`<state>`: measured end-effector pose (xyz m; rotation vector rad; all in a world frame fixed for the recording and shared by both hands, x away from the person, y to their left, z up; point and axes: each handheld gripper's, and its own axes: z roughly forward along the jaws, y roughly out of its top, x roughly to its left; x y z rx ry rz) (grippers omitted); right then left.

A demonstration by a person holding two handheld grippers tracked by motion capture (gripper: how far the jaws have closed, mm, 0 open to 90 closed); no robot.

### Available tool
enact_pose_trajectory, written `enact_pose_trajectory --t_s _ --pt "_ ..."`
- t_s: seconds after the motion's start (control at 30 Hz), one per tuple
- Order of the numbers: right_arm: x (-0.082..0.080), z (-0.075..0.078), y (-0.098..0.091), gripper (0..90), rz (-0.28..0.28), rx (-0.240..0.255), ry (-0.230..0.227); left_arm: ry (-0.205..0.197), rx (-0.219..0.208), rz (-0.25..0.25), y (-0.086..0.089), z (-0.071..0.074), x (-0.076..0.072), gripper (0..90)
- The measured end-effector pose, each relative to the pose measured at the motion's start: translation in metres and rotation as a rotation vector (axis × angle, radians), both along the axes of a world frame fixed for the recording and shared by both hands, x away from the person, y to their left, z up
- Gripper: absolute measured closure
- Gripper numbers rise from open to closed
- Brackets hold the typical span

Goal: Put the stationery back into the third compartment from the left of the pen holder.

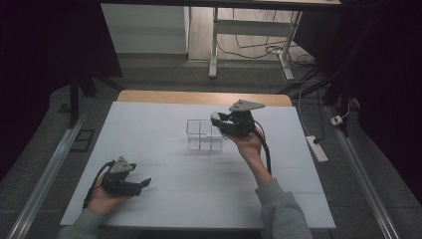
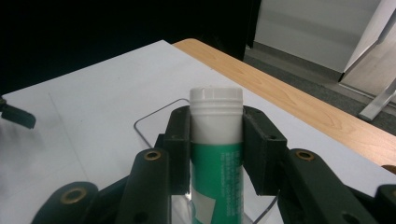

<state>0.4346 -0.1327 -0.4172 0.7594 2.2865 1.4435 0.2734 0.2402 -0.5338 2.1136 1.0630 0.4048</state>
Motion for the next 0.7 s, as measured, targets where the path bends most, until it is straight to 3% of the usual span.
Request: enact_pose_trajectory --t_s 0.7 --pt "0.021 -0.003 0.016 64.3 -0.023 0.056 0.015 0.001 0.005 -0.002 0.000 0.000 0.000 18.0"
